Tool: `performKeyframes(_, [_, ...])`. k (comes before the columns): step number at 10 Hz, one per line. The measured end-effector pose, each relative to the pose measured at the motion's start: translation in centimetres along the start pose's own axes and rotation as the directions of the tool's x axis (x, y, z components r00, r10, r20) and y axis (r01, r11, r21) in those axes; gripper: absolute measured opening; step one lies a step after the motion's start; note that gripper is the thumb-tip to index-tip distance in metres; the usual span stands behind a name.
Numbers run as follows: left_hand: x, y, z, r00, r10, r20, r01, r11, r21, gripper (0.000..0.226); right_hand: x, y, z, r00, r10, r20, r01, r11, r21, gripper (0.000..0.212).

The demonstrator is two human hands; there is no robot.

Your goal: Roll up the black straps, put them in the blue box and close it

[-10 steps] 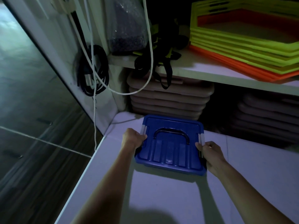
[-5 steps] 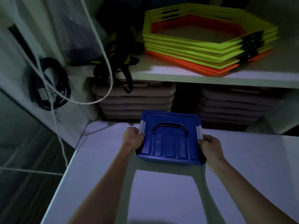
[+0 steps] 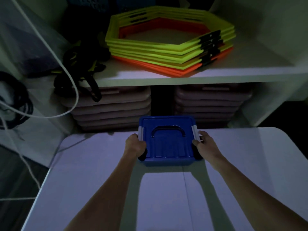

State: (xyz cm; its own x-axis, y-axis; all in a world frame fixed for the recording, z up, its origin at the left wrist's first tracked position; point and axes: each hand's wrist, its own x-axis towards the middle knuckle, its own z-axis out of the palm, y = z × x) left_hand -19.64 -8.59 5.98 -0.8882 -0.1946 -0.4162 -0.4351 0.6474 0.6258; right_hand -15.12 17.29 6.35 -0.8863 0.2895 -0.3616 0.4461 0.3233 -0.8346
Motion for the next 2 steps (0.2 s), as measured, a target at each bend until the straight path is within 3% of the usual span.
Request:
performKeyframes(1, [-0.9,0.7,0.1,0.996,0.044,-0.083,-0.037,0.996,0.080,0.048,-0.3,-1.2,-0.2,0.988,-0.148,-0.048,0.142,0.984,-0.112,0.046])
performKeyframes(2, [-2.3,2.4,-0.1,0.956,0.182,-0.230,-0.171,0.983,0.070,0.045,-1.0,-3.6,-0.4,0.946,-0.322,-0.035,0.314,0.940,-0.135,0.043])
